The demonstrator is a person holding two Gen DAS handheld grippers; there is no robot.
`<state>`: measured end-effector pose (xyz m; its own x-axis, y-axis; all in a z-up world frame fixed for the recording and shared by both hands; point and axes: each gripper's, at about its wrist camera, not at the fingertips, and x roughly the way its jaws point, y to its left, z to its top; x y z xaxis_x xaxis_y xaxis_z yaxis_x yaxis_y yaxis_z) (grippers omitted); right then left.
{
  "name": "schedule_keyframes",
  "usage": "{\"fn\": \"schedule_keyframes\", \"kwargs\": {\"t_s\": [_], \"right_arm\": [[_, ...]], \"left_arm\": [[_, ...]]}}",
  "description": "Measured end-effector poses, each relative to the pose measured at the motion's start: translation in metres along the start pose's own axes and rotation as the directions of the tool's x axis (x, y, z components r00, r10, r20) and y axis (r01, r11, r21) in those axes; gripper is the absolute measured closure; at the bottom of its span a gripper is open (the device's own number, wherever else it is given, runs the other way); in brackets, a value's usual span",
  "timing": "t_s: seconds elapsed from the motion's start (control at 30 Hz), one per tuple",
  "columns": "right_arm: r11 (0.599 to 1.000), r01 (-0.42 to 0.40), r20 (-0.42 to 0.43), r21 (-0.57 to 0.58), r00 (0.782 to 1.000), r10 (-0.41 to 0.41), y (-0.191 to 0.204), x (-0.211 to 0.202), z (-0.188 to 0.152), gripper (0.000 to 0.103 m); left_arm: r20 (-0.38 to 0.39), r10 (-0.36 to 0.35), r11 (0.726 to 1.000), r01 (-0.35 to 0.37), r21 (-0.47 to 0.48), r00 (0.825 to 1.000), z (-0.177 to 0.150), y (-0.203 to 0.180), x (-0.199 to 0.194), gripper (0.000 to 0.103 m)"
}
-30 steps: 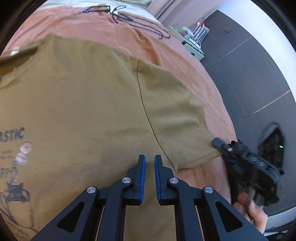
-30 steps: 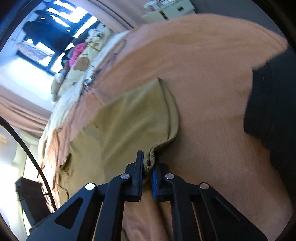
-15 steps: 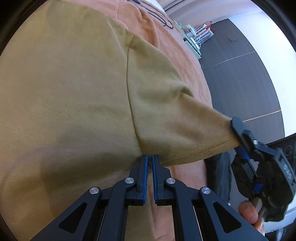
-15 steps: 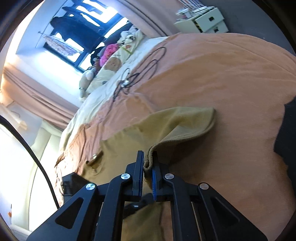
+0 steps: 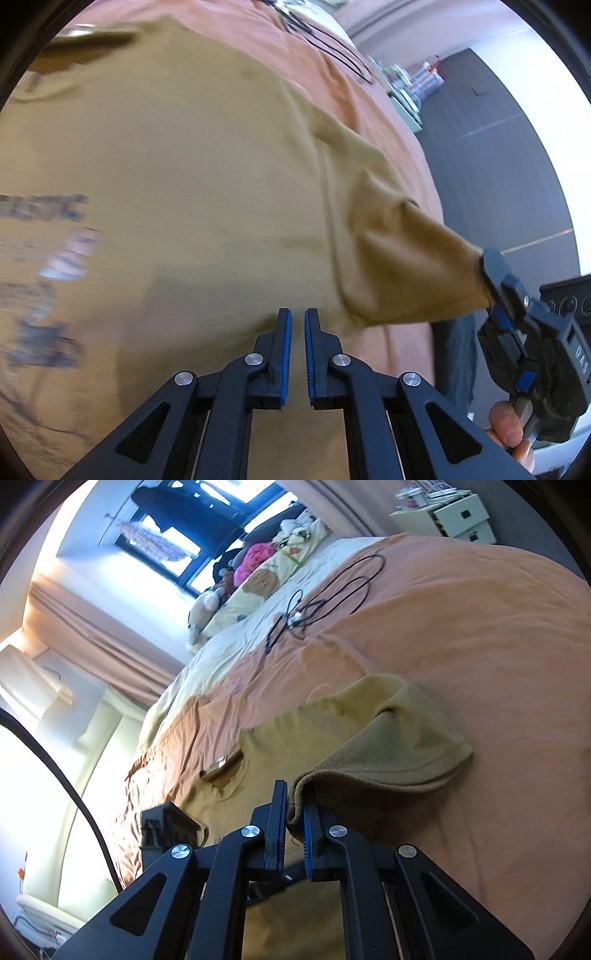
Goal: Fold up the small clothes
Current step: 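Fold the held side edge over toward the printed center with the right tool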
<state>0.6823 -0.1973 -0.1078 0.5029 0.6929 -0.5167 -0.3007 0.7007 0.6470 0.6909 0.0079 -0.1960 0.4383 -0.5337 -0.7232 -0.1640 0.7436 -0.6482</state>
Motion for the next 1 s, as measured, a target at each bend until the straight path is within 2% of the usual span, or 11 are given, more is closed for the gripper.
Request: {"fn": "schedule_keyframes", "kwargs": {"t_s": [0.2,0.47,0.57,0.63,0.67,0.7,0.77,0.9,1.0], "right_arm": [[1.000,-0.017,-0.053,-0.026,0.998,0.015,0.004,0.016,0.001,0.099],[0.998,-0.020,-0.132,-0.057,0.991,0.013,0.019,0.039,-0.003,0.099],[0.996,-0.005,-0.214,-0.090,0.977,-0.014,0.023,0.056,-0.007,0.097],[0.994,0.028,-0.267,-0.109,0.962,-0.056,0.023,0.064,-0.009,0.087],[0.994,0.033,-0.281,-0.104,0.958,-0.061,0.022,0.065,-0.008,0.069],[0.995,0.032,-0.279,-0.097,0.958,-0.058,0.020,0.062,-0.006,0.046],[0.996,0.037,-0.235,-0.087,0.970,-0.057,0.015,0.049,0.001,0.025],[0.999,0.030,-0.194,-0.038,0.980,-0.037,-0.001,0.027,0.014,0.025],[0.998,0.063,-0.149,0.032,0.987,-0.057,-0.023,0.014,0.024,0.025]], "left_arm": [[0.043,0.040,0.999,-0.039,-0.015,0.998,0.003,0.022,-0.030,0.097],[0.069,0.063,0.997,-0.060,-0.048,0.996,0.003,0.036,-0.047,0.097],[0.070,0.074,0.996,-0.070,-0.047,0.995,0.004,0.038,-0.052,0.097],[0.072,0.077,0.996,-0.073,-0.054,0.994,0.003,0.039,-0.055,0.097],[0.074,0.077,0.996,-0.073,-0.058,0.994,0.004,0.039,-0.056,0.097],[0.077,0.078,0.995,-0.073,-0.060,0.994,0.004,0.039,-0.057,0.097],[0.081,0.081,0.995,-0.076,-0.063,0.993,0.003,0.040,-0.061,0.097],[0.084,0.080,0.995,-0.075,-0.065,0.993,-0.002,0.042,-0.069,0.097],[0.087,0.057,0.997,-0.052,-0.065,0.995,-0.004,0.038,-0.071,0.097]]}}
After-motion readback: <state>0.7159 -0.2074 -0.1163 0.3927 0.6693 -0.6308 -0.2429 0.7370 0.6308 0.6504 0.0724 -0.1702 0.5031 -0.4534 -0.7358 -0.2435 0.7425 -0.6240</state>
